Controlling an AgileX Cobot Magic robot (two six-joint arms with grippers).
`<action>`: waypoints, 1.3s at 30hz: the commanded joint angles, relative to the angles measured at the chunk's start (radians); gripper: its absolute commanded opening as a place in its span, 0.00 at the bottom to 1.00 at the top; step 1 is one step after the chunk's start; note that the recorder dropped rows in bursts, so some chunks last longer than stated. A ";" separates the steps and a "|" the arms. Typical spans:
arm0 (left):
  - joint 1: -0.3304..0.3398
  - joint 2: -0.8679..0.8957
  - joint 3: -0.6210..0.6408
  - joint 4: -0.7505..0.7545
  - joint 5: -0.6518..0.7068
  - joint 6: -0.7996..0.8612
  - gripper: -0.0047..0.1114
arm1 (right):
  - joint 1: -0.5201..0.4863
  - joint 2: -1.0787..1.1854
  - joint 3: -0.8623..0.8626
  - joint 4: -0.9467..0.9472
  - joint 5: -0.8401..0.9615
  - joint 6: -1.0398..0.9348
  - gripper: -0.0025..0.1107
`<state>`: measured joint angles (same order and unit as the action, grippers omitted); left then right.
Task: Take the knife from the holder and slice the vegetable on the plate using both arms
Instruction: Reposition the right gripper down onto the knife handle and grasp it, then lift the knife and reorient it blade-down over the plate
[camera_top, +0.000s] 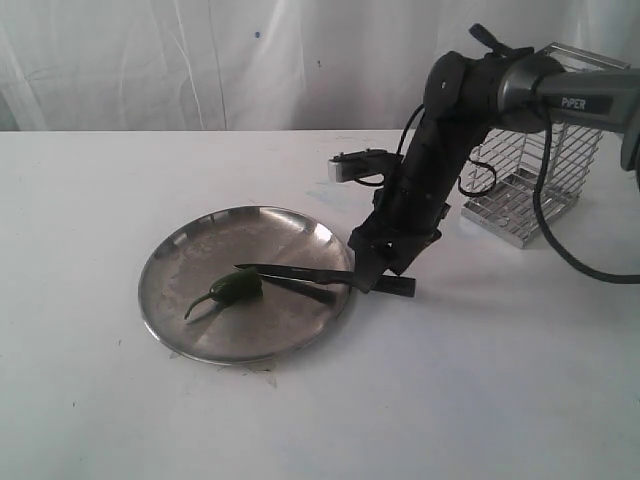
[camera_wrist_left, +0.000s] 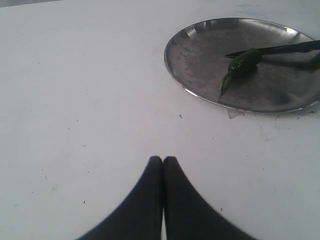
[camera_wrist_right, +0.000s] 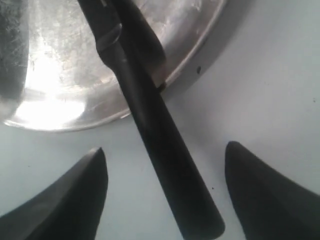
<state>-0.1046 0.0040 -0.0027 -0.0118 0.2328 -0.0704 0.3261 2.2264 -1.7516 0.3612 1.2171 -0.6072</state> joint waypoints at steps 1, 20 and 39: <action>0.003 -0.004 0.003 -0.006 -0.002 0.000 0.04 | 0.002 0.027 -0.004 0.002 0.004 -0.018 0.57; 0.003 -0.004 0.003 -0.006 -0.002 0.000 0.04 | 0.002 0.052 -0.004 0.008 0.004 -0.107 0.23; 0.003 -0.004 0.003 -0.006 -0.002 0.000 0.04 | 0.224 -0.421 0.173 -0.373 -0.002 0.341 0.02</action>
<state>-0.1046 0.0040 -0.0027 -0.0118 0.2328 -0.0704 0.4805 1.8949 -1.6427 0.1663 1.2135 -0.4453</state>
